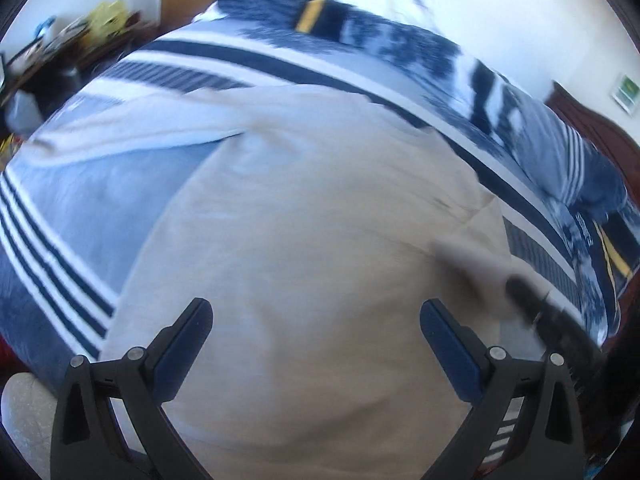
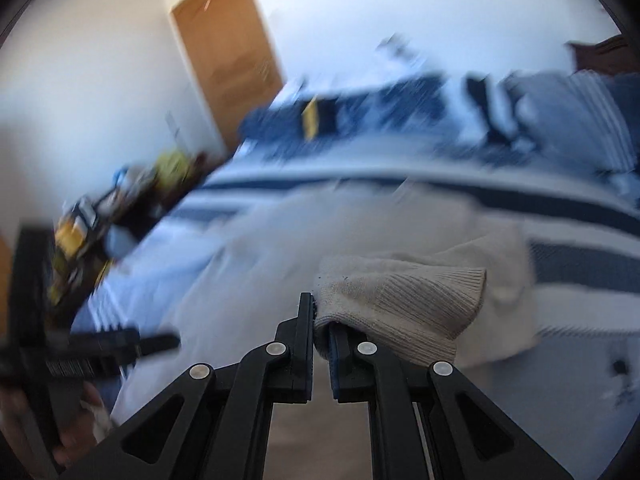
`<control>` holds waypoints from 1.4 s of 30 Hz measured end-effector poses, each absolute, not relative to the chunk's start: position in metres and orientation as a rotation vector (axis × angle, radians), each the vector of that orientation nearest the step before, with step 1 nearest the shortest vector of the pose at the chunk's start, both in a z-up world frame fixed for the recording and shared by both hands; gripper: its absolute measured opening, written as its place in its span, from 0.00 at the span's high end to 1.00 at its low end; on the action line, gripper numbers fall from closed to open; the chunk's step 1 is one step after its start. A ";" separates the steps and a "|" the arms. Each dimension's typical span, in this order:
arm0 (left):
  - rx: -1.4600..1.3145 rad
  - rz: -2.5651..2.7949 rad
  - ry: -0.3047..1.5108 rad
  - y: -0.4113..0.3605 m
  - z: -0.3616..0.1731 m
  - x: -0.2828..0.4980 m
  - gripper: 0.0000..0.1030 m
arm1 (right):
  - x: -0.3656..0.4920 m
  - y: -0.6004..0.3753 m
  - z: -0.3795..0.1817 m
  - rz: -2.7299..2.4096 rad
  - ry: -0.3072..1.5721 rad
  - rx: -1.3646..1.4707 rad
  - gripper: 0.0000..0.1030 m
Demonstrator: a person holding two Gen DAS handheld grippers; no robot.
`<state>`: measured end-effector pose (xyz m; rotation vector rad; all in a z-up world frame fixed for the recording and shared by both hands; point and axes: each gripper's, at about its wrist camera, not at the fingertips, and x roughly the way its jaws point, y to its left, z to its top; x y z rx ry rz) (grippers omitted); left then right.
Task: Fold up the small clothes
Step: 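Fold the held sleeve across the sweater body with the right gripper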
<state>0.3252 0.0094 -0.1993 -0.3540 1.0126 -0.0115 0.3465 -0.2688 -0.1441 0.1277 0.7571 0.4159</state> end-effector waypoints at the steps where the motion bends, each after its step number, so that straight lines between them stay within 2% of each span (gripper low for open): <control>1: -0.372 -0.007 1.012 0.021 -0.203 0.324 0.00 | 0.348 -0.256 -0.151 0.423 0.770 0.089 0.94; 10: -0.424 -0.027 1.031 0.071 -0.240 0.335 0.00 | 0.293 -0.158 -0.221 0.583 0.864 -0.094 0.90; 11: -0.427 -0.041 1.038 0.073 -0.245 0.335 0.00 | 0.288 -0.148 -0.234 0.586 0.892 -0.143 0.74; 12: -0.443 -0.059 1.042 0.075 -0.251 0.333 0.00 | 0.282 -0.140 -0.244 0.583 0.918 -0.175 0.50; 13: -0.461 -0.076 1.044 0.077 -0.256 0.330 0.00 | 0.279 -0.135 -0.257 0.571 0.983 -0.203 0.46; 16: -0.489 -0.134 1.058 0.074 -0.266 0.322 0.00 | 0.268 -0.142 -0.253 0.568 0.998 -0.162 0.43; 18: -0.462 -0.173 1.051 0.065 -0.264 0.318 0.00 | 0.260 -0.166 -0.243 0.510 0.976 -0.061 0.28; 21: -0.390 -0.241 1.021 0.043 -0.250 0.318 0.00 | 0.251 -0.232 -0.238 0.367 0.950 0.209 0.28; 24: -0.313 -0.288 1.006 0.010 -0.236 0.314 0.00 | 0.261 -0.282 -0.240 0.221 0.952 0.330 0.28; 30: -0.043 -0.435 0.983 -0.079 -0.238 0.294 0.00 | 0.347 -0.372 -0.239 0.096 0.974 0.674 0.28; 32: 0.044 -0.433 1.005 -0.102 -0.250 0.292 0.00 | 0.374 -0.378 -0.245 0.095 0.989 0.665 0.31; 33: 0.079 -0.433 1.013 -0.113 -0.255 0.292 0.01 | 0.389 -0.381 -0.251 0.084 0.991 0.669 0.36; 36: 0.148 -0.390 1.029 -0.127 -0.269 0.295 0.17 | 0.404 -0.389 -0.271 0.112 0.980 0.750 0.49; 38: 0.184 -0.307 1.050 -0.125 -0.278 0.302 0.49 | 0.405 -0.398 -0.290 0.134 0.977 0.826 0.53; 39: 0.174 -0.282 1.073 -0.118 -0.281 0.305 0.55 | 0.404 -0.399 -0.294 0.135 0.984 0.838 0.58; 41: 0.085 -0.266 1.087 -0.097 -0.273 0.308 0.82 | 0.412 -0.401 -0.303 0.143 1.017 0.858 0.68; 42: 0.024 -0.255 1.092 -0.083 -0.265 0.308 0.83 | 0.417 -0.402 -0.304 0.144 1.022 0.848 0.70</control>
